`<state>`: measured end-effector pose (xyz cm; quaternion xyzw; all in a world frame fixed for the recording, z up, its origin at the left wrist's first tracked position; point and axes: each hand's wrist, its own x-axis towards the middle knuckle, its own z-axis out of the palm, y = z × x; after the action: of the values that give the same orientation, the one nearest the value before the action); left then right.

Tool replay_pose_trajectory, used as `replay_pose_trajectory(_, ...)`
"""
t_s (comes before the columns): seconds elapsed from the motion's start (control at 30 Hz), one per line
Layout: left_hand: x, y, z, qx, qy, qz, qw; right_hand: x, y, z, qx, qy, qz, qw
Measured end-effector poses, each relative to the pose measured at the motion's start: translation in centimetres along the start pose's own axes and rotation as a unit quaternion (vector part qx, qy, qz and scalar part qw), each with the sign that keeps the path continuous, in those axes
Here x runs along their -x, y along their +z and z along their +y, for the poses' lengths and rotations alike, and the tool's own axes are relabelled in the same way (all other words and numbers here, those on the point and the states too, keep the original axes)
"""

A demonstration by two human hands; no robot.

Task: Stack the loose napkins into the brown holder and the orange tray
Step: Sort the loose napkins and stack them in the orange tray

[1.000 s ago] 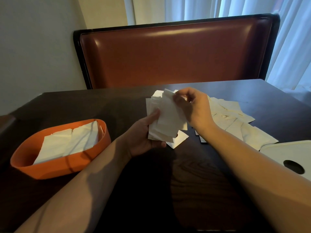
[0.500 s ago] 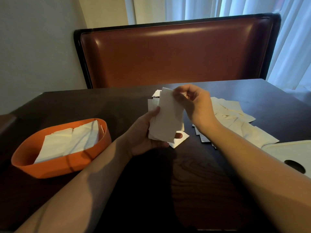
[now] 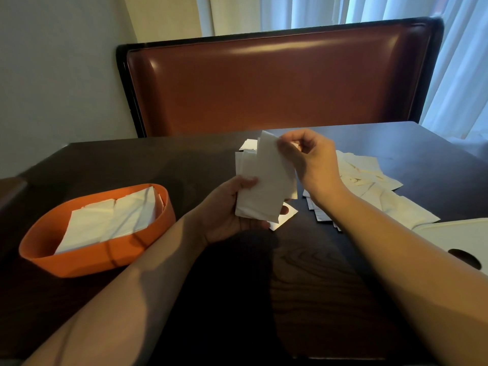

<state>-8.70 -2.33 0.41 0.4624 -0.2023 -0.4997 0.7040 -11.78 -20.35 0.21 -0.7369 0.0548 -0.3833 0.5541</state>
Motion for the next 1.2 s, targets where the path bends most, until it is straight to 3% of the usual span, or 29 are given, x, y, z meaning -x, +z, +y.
replay_pose_trajectory(0.23,-0.4,-0.3,-0.1,-0.02,0.009,0.016,1.0,-0.3,-0.5,0.2,0.022,0.016,0.045,0.999)
replay_pose_trajectory(0.37,-0.8,-1.0,-0.2,-0.017,0.027,0.04,0.999,-1.0,-1.6,-0.1,-0.04,-0.003,0.157,0.987)
replay_pose_trajectory(0.43,-0.9,-1.4,-0.1,0.0,0.057,0.066,0.996,-1.6,-2.4,0.0,-0.085,0.005,0.161,0.983)
replay_pose_trajectory(0.5,-0.9,-1.6,0.0,0.03,0.084,0.084,0.992,-1.8,-2.8,-0.2,-0.181,0.06,0.05,0.98)
replay_pose_trajectory(0.6,-1.0,-1.8,-0.1,0.025,0.096,0.104,0.99,-0.8,-2.4,-1.3,-0.327,0.156,-0.168,0.917)
replay_pose_trajectory(0.67,-1.1,-1.8,-0.2,0.008,0.101,0.12,0.988,0.0,-1.5,-2.2,-0.367,0.183,-0.222,0.885)
replay_pose_trajectory(0.73,-1.1,-1.6,-0.2,0.004,0.103,0.11,0.989,0.7,-0.5,-2.9,-0.336,0.172,-0.213,0.901)
replay_pose_trajectory(0.87,-1.0,-1.4,-0.2,0.012,0.098,0.084,0.992,1.4,1.0,-1.9,-0.06,0.054,-0.105,0.991)
replay_pose_trajectory(0.97,-1.0,-1.5,-0.1,0.002,0.084,0.08,0.993,1.3,1.5,-1.0,0.033,0.028,-0.066,0.997)
replay_pose_trajectory(1.2,-1.1,-1.9,-0.2,-0.001,0.073,0.043,0.996,0.8,1.1,-1.8,0.025,-0.056,-0.059,0.996)
